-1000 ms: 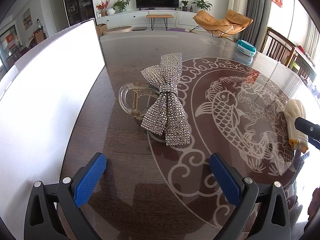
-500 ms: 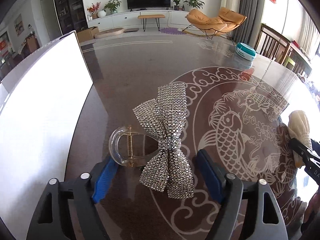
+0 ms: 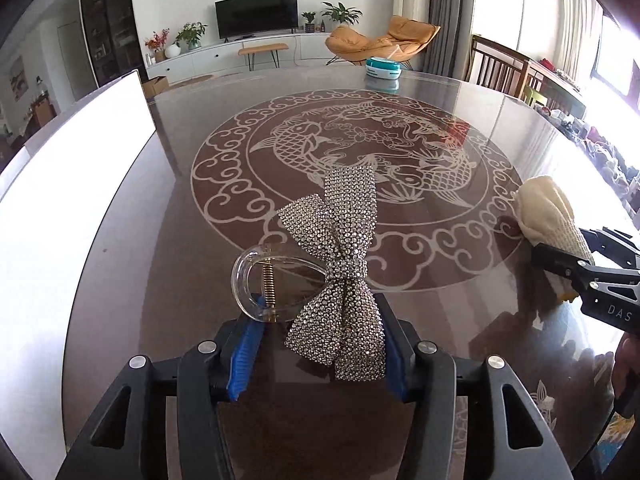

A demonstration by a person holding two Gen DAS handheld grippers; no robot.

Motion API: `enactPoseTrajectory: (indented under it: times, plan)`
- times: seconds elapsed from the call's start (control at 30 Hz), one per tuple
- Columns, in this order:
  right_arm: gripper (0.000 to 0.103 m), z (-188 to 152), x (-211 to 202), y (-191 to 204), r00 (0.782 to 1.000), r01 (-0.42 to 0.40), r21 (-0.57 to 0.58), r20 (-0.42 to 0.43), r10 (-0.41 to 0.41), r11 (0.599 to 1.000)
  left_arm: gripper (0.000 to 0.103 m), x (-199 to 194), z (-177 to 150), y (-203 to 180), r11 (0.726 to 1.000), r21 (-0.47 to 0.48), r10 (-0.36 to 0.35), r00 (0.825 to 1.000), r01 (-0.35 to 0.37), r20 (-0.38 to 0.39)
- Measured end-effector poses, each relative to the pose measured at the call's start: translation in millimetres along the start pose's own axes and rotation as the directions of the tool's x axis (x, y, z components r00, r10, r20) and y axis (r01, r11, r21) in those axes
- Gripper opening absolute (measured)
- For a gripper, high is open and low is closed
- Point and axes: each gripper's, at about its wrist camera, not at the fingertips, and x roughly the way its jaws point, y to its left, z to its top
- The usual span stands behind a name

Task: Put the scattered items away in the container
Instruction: 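Carry bow clip in left tool while right tool carries mitten to white box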

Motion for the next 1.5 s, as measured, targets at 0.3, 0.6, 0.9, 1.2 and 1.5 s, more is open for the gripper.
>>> enactPoseTrajectory:
  times: [0.3, 0.6, 0.9, 1.2, 1.5]
  plan:
    - [0.103, -7, 2, -6, 0.996, 0.069, 0.016, -0.053, -0.068, 0.998, 0.103, 16, 6, 9, 0.997, -0.064, 0.032, 0.997, -0.036, -0.066]
    - [0.103, -5, 5, -9, 0.996, 0.071, 0.022, -0.058, -0.07, 0.997, 0.103, 16, 4, 9, 0.997, -0.064, 0.032, 0.997, -0.036, -0.063]
    - [0.103, 7, 13, -13, 0.986, 0.026, -0.027, -0.164, -0.03, 0.999, 0.103, 16, 9, 14, 1.0, -0.03, 0.002, 0.988, -0.007, -0.155]
    - [0.092, 41, 23, -29, 0.947, -0.04, 0.06, -0.315, 0.057, 0.997, 0.103, 19, 36, 13, 0.995, -0.017, -0.098, 0.977, 0.097, -0.191]
    - [0.039, 51, -13, -26, 0.972, -0.064, 0.06, -0.224, 0.076, 0.996, 0.051, -6, 42, 13, 0.991, -0.021, -0.132, 0.984, 0.13, -0.122]
